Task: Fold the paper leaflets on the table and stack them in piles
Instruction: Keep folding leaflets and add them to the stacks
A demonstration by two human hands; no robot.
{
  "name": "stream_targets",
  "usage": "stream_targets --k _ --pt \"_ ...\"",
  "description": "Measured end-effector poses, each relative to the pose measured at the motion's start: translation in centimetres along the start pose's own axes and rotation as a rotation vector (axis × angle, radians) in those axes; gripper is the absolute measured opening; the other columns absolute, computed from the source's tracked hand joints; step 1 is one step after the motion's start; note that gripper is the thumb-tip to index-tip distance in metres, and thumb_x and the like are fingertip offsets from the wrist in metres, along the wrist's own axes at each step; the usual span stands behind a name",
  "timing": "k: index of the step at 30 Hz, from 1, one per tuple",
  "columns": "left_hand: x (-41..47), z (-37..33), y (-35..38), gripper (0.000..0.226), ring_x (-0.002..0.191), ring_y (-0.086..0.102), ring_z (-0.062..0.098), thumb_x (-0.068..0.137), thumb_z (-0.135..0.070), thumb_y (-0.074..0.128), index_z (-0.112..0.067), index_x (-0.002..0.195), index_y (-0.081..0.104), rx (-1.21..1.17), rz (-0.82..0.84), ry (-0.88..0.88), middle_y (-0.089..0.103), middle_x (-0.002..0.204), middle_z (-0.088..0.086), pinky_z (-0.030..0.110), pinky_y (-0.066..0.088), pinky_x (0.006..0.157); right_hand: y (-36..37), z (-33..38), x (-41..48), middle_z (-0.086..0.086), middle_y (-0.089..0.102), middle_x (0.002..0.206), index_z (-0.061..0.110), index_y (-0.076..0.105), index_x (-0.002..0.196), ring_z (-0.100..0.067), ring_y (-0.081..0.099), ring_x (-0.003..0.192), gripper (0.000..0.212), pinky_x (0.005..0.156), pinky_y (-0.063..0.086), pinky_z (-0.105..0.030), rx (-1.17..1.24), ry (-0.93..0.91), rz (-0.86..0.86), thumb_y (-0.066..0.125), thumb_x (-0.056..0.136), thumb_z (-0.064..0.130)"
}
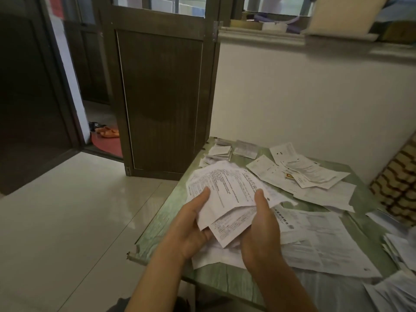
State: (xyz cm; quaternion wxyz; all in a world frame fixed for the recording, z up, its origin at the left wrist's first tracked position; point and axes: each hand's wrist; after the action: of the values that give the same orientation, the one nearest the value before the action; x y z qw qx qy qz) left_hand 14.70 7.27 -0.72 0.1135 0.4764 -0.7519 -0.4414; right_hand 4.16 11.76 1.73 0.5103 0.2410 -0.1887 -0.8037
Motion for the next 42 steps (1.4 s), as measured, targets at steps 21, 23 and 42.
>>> stream_targets --k 21,23,42 --pt "1.5 1.4 0.0 0.024 0.083 0.064 0.029 0.101 -0.022 0.040 -0.008 0.089 0.055 0.279 -0.444 0.053 0.065 0.093 0.015 0.045 0.057 0.066 -2.0 1.3 1.9 0.006 0.070 0.085 0.029 0.062 0.093 -0.011 0.070 0.073 0.036 0.062 0.058 -0.028 -0.213 -0.160 -0.125 0.031 0.097 0.048" --pt "1.6 1.1 -0.5 0.024 0.086 0.063 0.032 0.101 -0.021 0.039 -0.006 0.091 0.055 0.271 -0.510 0.065 0.064 0.095 0.016 0.051 0.054 0.075 -2.0 2.3 2.3 0.007 0.069 0.089 0.029 0.060 0.103 -0.012 0.069 0.079 0.035 0.070 0.058 -0.032 -0.154 -0.204 -0.162 0.032 0.097 0.049" --pt "0.6 1.8 1.8 0.093 0.131 0.041 0.022 0.067 -0.068 0.049 -0.017 0.143 0.032 0.484 -0.255 0.359 0.038 0.147 0.008 0.036 0.039 0.102 0.9 5.5 0.1 -0.001 0.061 0.126 0.022 0.050 0.132 -0.021 0.058 0.116 0.048 0.089 0.051 -0.036 0.006 -0.221 -0.045 0.034 0.096 0.050"
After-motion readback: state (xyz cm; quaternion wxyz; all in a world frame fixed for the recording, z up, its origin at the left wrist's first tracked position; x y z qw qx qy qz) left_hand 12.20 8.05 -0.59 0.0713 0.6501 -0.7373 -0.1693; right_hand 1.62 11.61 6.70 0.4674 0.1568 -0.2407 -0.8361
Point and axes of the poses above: each hand's wrist, its own x-axis towards the middle knuckle, its own y-axis out of the palm, z = x × y
